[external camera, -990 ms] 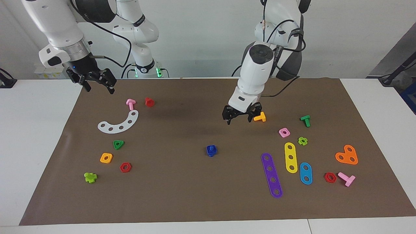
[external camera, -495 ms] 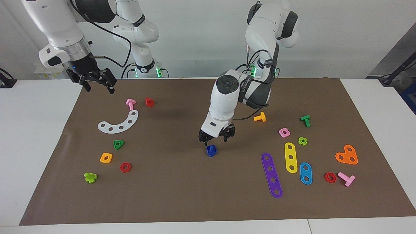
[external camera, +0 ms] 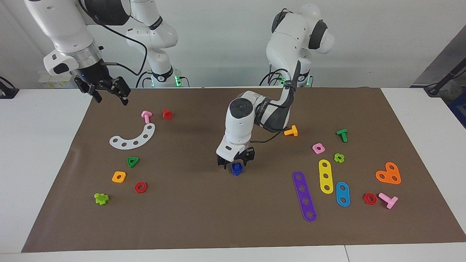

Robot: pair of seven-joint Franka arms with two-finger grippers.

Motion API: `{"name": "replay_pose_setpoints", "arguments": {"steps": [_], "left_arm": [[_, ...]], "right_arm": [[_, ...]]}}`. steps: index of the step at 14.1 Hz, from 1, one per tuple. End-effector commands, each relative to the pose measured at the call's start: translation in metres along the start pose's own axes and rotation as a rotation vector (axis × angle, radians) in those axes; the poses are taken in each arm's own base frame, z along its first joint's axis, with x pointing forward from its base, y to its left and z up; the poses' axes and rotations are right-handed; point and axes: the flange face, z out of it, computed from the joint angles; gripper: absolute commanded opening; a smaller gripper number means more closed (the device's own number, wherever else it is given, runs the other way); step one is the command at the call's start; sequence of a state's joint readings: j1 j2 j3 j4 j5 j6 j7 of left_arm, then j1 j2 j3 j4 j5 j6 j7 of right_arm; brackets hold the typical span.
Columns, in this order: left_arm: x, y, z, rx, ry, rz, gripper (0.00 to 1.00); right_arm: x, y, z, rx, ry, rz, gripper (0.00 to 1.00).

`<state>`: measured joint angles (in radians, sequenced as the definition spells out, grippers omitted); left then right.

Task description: Unscrew and place screws in storage area

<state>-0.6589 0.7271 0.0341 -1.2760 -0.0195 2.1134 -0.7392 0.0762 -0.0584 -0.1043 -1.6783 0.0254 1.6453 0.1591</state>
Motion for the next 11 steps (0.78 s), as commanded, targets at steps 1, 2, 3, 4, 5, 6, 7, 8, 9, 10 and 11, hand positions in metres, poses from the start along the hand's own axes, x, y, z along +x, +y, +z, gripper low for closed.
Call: {"name": "replay_pose_setpoints", "arguments": {"steps": [1, 2, 3, 4, 5, 6, 7, 8, 9, 10, 11], "left_arm": [[0.008, -0.011, 0.008, 0.009, 0.037, 0.002, 0.81], [0.009, -0.013, 0.012, 0.023, 0.051, 0.016, 0.80], [0.009, -0.020, 0.020, 0.030, 0.050, 0.021, 0.79], [0.008, -0.020, 0.022, 0.027, 0.053, 0.021, 0.77], [0.008, -0.021, 0.024, 0.029, 0.050, 0.022, 0.76], [0.007, -0.020, 0.024, 0.027, 0.048, 0.022, 0.75], [0.005, -0.018, 0.024, 0.026, 0.044, 0.022, 0.74], [0.003, -0.016, 0.022, 0.025, 0.041, 0.024, 0.74], [0.001, -0.014, 0.022, 0.026, 0.036, 0.027, 0.74], [-0.001, -0.012, 0.020, 0.026, 0.030, 0.027, 0.74], [-0.002, -0.011, 0.018, 0.028, 0.022, 0.026, 0.74]], "right_arm": [[-0.003, -0.001, 0.000, 0.019, -0.015, 0.006, 1.00], [-0.003, -0.001, -0.001, 0.019, -0.013, 0.006, 1.00], [-0.003, 0.000, 0.000, 0.019, -0.015, 0.007, 1.00], [-0.003, -0.001, 0.000, 0.019, -0.015, 0.006, 1.00], [-0.003, 0.000, 0.000, 0.019, -0.015, 0.007, 1.00], [-0.003, 0.000, -0.001, 0.019, -0.013, 0.007, 1.00], [-0.003, 0.000, 0.000, 0.019, -0.015, 0.007, 1.00], [-0.003, -0.001, 0.000, 0.019, -0.015, 0.006, 1.00], [-0.003, 0.000, 0.000, 0.019, -0.015, 0.007, 1.00], [-0.003, 0.000, 0.000, 0.019, -0.015, 0.007, 1.00], [-0.003, -0.001, 0.000, 0.019, -0.015, 0.006, 1.00]]}}
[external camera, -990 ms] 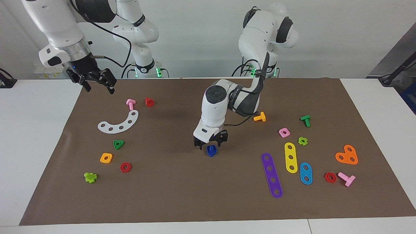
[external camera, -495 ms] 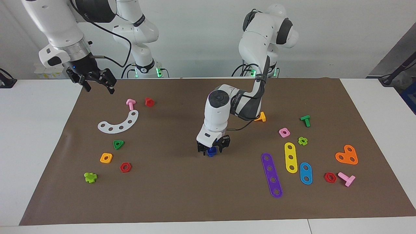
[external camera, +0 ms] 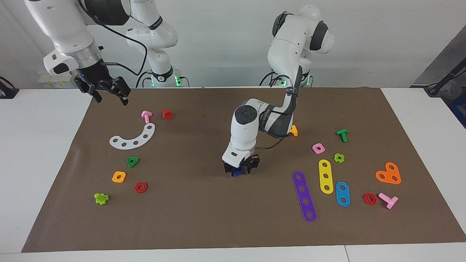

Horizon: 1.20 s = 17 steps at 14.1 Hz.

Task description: Unscrew and place screws in storage area

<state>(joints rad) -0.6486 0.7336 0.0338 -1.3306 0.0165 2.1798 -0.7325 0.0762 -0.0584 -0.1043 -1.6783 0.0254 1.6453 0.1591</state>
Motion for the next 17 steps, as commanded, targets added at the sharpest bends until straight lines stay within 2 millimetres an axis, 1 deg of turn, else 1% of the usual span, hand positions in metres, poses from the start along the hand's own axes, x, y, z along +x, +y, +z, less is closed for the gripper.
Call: {"name": "replay_pose_setpoints", "arguments": {"steps": [1, 5, 10, 13, 17], "left_arm": [[-0.0046, 0.0005, -0.0052, 0.015, -0.012, 0.009, 0.74], [-0.0075, 0.0013, -0.0049, 0.023, -0.025, 0.013, 0.73], [-0.0112, 0.0002, -0.0042, 0.045, -0.053, 0.014, 0.69], [-0.0111, 0.0023, -0.0097, 0.048, -0.075, 0.008, 0.66], [-0.0134, 0.0066, -0.0113, 0.043, -0.075, 0.013, 0.64]], "right_arm": [[-0.0033, -0.0001, -0.0001, 0.019, -0.015, 0.007, 1.00], [-0.0034, -0.0009, -0.0001, 0.019, -0.015, 0.006, 1.00], [-0.0034, -0.0009, -0.0001, 0.019, -0.015, 0.006, 1.00], [-0.0033, -0.0001, -0.0001, 0.019, -0.015, 0.007, 1.00], [-0.0034, -0.0009, -0.0001, 0.019, -0.015, 0.006, 1.00]]}}
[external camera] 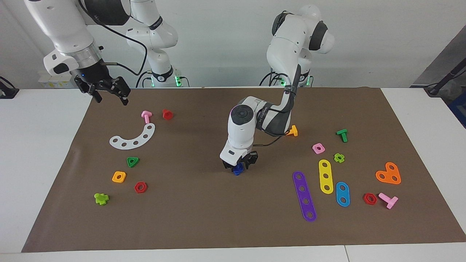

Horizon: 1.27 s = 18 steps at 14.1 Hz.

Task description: Unscrew and place screws in storage area

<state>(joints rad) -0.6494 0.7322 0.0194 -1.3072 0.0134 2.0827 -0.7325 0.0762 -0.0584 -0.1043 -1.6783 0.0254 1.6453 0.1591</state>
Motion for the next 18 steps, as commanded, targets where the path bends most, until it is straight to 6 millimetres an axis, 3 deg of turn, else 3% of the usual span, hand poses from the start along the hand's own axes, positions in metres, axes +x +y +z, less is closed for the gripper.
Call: {"name": "replay_pose_setpoints", "arguments": {"steps": [1, 13, 18], "left_arm": [[-0.0047, 0.0029, -0.0077, 0.004, -0.013, 0.003, 0.64], [-0.0006, 0.0003, -0.0078, -0.004, 0.000, 0.000, 0.40], [-0.0003, -0.0002, -0.0081, -0.003, -0.016, -0.006, 0.36]], "right_arm": [[-0.0033, -0.0001, -0.0001, 0.019, -0.015, 0.007, 1.00], [-0.0034, -0.0009, -0.0001, 0.019, -0.015, 0.006, 1.00], [-0.0034, -0.0009, -0.0001, 0.019, -0.015, 0.006, 1.00]]}}
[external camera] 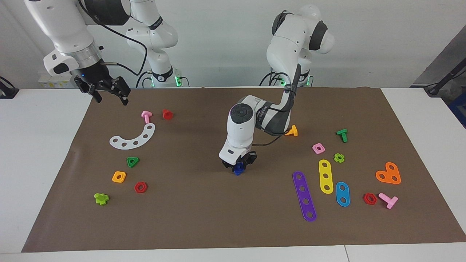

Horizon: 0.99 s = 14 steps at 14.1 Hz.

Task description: Unscrew and place screws in storage area

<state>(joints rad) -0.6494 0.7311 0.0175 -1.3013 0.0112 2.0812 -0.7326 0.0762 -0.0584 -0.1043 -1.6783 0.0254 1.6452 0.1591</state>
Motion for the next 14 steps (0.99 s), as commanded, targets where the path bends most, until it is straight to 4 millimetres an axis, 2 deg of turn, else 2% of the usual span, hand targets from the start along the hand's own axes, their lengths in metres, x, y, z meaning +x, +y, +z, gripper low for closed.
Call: {"name": "replay_pose_setpoints", "arguments": {"steps": [1, 5, 7, 9, 11, 14], "left_arm": [[0.001, -0.001, -0.008, -0.002, -0.016, -0.009, 0.36], [0.012, 0.006, -0.034, -0.026, -0.037, -0.029, 0.37], [0.013, 0.001, -0.035, -0.011, -0.052, -0.034, 0.37], [0.022, -0.007, -0.053, -0.020, -0.060, -0.054, 0.37], [0.034, -0.024, -0.075, -0.020, -0.087, -0.082, 0.37], [0.054, -0.062, -0.092, -0.009, -0.099, -0.092, 0.36]], "right_arm": [[-0.003, -0.001, 0.000, 0.019, -0.015, 0.006, 1.00], [-0.003, -0.001, 0.000, 0.019, -0.015, 0.006, 1.00], [-0.003, -0.001, 0.000, 0.019, -0.015, 0.006, 1.00], [-0.003, 0.000, 0.000, 0.019, -0.015, 0.007, 1.00], [-0.003, 0.000, 0.000, 0.019, -0.015, 0.007, 1.00], [-0.003, -0.001, 0.000, 0.019, -0.015, 0.006, 1.00]]}}
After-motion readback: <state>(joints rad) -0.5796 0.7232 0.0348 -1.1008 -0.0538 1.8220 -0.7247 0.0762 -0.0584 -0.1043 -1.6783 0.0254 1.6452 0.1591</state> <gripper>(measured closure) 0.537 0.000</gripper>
